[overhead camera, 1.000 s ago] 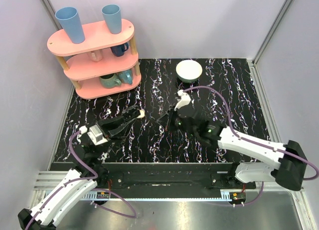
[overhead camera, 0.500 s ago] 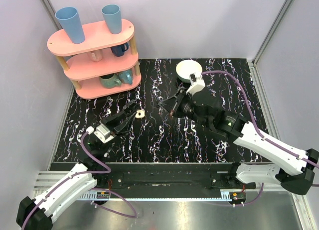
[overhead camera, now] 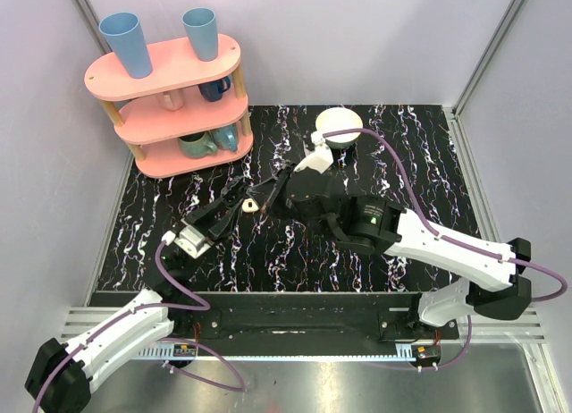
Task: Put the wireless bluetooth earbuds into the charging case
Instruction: Insert the left earbud into the left side groove of the charging case.
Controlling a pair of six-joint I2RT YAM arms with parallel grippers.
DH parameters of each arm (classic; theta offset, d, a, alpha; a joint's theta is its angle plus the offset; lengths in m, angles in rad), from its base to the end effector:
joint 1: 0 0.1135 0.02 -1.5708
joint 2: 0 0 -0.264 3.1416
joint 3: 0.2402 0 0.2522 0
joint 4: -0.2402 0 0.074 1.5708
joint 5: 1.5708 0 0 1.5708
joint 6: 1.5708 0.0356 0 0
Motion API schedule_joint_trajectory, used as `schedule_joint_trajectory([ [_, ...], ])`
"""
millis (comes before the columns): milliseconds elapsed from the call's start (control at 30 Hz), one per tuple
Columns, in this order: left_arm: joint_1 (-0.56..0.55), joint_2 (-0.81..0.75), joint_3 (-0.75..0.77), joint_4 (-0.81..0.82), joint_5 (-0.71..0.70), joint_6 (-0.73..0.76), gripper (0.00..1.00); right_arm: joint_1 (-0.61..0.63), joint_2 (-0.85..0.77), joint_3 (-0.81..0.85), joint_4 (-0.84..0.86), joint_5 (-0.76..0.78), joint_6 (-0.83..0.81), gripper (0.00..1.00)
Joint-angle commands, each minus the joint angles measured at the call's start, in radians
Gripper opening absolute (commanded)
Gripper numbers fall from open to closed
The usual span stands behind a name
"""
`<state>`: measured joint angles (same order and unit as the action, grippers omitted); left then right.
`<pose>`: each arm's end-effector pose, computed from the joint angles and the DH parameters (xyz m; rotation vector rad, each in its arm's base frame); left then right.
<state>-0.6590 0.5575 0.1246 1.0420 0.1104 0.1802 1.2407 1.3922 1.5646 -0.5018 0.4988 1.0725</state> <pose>0.1029 -0.0847 0.2675 0.4897 0.8452 -0.4937 0.1146 0.2818 0.4404 0.1934 2.0078 1.0954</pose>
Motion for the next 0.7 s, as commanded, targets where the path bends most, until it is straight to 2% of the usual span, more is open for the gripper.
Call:
schedule_joint_trajectory([
  [0,-0.01,0.005,-0.005,0.09,-0.047,0.036,0.0,0.043,0.057,0.129,-0.088,0.187,0.09,0.0],
  [267,-0.025,-0.007,-0.002,0.072,-0.064,0.059,0.0,0.045,0.175,0.373,-0.374,0.215,0.295,0.0],
  [400,-0.033,-0.011,0.003,0.061,-0.069,0.059,0.0,0.045,0.228,0.5,-0.504,0.215,0.343,0.0],
  [667,-0.042,-0.022,0.007,0.046,-0.089,0.073,0.0,0.048,0.274,0.515,-0.558,0.185,0.418,0.0],
])
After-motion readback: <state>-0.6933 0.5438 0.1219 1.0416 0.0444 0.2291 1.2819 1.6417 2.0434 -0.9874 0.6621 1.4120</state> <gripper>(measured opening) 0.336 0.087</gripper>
